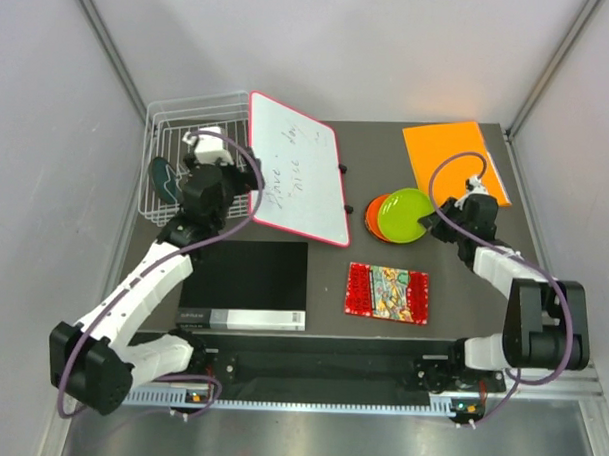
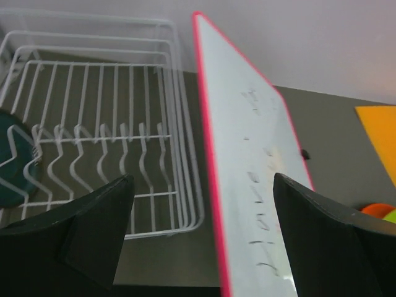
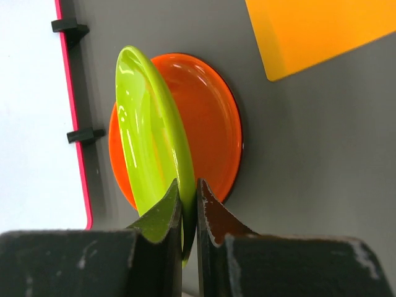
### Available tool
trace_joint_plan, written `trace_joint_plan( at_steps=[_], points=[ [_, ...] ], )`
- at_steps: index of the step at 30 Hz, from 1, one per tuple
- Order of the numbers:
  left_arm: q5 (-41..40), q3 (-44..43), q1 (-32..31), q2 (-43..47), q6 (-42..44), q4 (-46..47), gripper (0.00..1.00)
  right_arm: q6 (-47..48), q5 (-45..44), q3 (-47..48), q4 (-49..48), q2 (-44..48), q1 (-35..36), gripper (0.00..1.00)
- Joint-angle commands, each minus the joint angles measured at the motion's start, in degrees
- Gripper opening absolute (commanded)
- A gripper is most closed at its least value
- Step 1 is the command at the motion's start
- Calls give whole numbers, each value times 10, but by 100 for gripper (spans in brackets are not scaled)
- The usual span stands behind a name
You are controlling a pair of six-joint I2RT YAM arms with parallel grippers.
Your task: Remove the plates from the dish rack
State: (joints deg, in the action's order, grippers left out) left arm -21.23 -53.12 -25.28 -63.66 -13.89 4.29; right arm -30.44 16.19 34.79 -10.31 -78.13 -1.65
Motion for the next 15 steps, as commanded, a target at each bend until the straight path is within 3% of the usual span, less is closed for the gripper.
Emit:
trace_joint_plan(
  at_steps=[1, 5, 8, 15],
  points=[
    [72, 28, 87, 4, -54, 16, 97, 6, 38, 44, -82, -36, -3, 0],
    [72, 33, 121, -15, -56, 20, 97, 7, 54, 56, -88, -66, -3, 1],
    [74, 35, 139, -27, -61, 21, 97, 10, 69, 61, -85, -84, -3, 15],
    [103, 29, 211, -56, -78, 5, 98, 34, 92, 62, -42, -79, -3, 33]
  ],
)
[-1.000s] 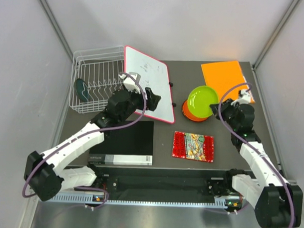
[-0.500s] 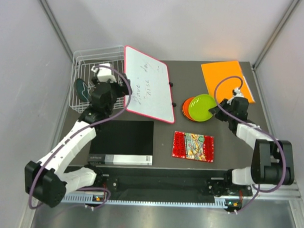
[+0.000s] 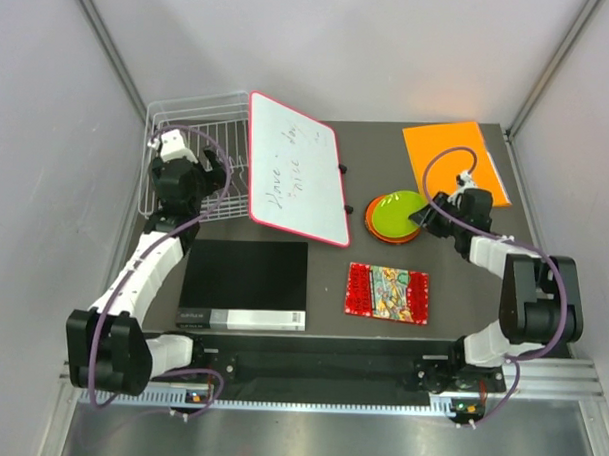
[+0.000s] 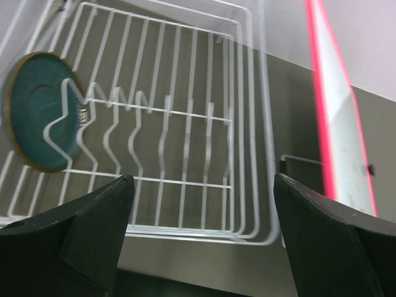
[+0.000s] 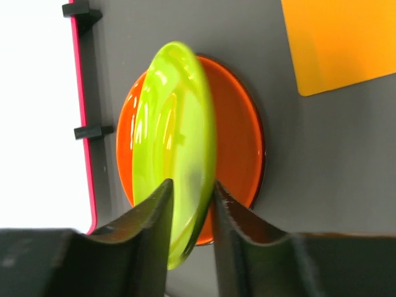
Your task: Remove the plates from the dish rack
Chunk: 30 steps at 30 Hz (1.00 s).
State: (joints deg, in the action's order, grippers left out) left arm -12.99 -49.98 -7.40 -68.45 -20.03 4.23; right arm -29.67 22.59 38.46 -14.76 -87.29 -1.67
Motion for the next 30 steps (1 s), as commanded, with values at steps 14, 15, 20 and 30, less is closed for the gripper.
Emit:
trace_joint_plan(
  at_steps=[14, 15, 20, 30],
  points=[
    [61, -7, 120, -40, -40, 6, 98, 150, -174, 154, 307, 75, 62, 62],
    [54, -8, 122, -42, -39, 6, 97, 147, -174, 152, 303, 76, 62, 62],
    [54, -14, 155, -53, -38, 8, 97, 138, -180, 131, 288, 69, 62, 62],
    [-5, -44, 209, -120, -26, 56, 97, 102, -127, 63, 213, 104, 62, 62]
  ],
)
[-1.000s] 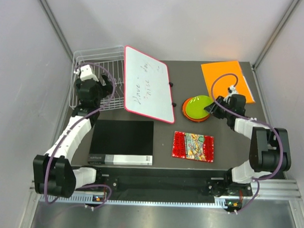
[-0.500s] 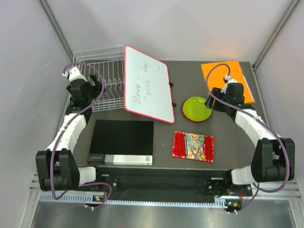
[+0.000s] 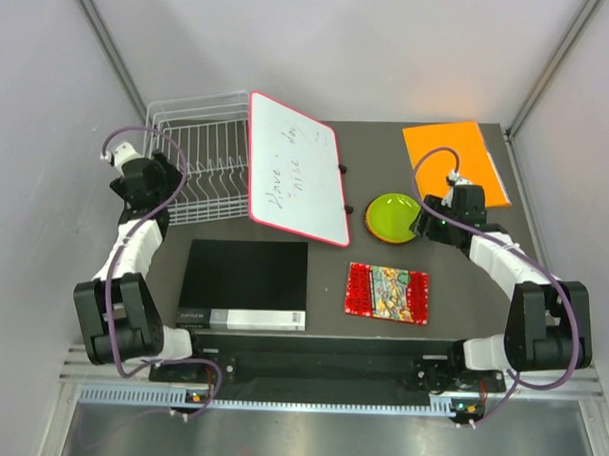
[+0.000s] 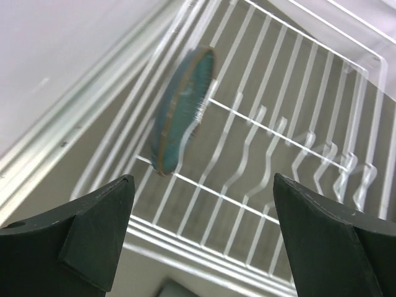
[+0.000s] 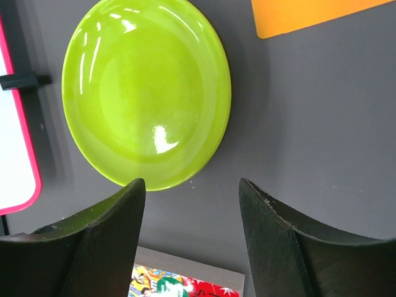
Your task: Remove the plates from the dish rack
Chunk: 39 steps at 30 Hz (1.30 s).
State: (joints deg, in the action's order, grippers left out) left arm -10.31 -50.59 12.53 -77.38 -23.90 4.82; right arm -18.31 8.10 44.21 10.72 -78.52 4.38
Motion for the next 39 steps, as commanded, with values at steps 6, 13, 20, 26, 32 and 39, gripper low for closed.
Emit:
trace_joint_plan(
  at_steps=[6, 13, 20, 26, 32, 39],
  points=[
    [-39, -38, 12, -89, 4, 108, 92, -21, 30, -13, -67, 7, 2, 62],
    [-67, -58, 11, -149, 17, 145, 88, -9, 32, 5, -66, -18, 2, 62],
    [-106, -72, 10, -197, 68, 183, 81, -14, 45, 4, -87, -51, 2, 61],
    [-116, -66, 5, -225, 87, 222, 61, -10, 40, 4, -87, -68, 2, 61],
    [-129, -54, -2, -232, 98, 237, 20, -11, 37, 2, -86, -75, 2, 59],
    [-133, -41, -29, -206, 157, 247, 0, -12, 33, -6, -84, -74, 2, 59]
  ],
)
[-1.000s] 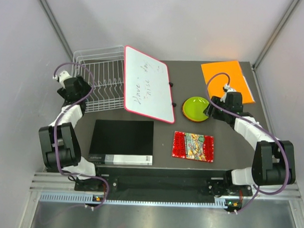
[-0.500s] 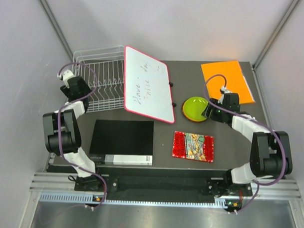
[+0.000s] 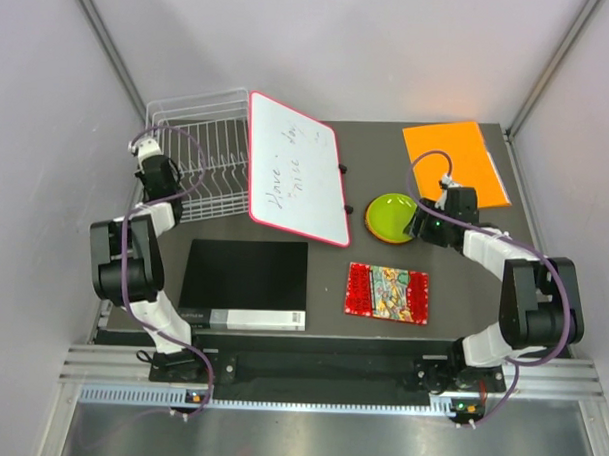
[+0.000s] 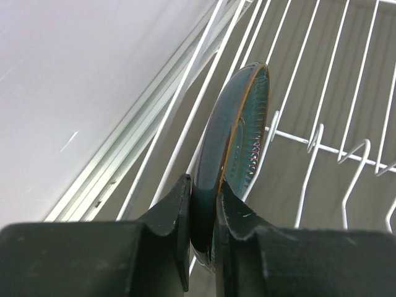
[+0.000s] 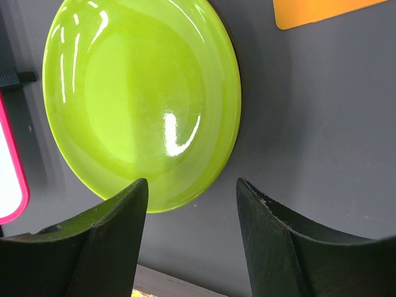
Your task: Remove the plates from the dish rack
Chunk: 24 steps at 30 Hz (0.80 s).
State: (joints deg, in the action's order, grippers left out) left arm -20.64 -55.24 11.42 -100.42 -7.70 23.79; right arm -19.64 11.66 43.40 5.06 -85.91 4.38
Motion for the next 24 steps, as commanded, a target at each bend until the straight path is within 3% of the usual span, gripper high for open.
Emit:
trace_joint_plan(
  at_steps=[1, 8, 18, 20, 21, 24],
  points=[
    [-36, 7, -24, 29, 7, 63, 0, 1, -2, 3, -25, 2, 1, 59],
    [-210, 1, -106, 86, 174, 87, 0, 1, -3, -2, -10, 25, 4, 59],
    [-294, 17, -112, 186, 179, 63, 0, -1, -6, -24, 22, 103, 6, 60],
    [-288, 8, -129, 219, 142, 27, 0, -3, -7, -28, 30, 117, 6, 60],
    [-268, 1, -130, 234, 116, -35, 0, -5, -6, -29, 33, 132, 6, 60],
    [-151, -22, -131, 289, 11, -114, 0, -12, 4, -31, 37, 162, 6, 61]
  ],
)
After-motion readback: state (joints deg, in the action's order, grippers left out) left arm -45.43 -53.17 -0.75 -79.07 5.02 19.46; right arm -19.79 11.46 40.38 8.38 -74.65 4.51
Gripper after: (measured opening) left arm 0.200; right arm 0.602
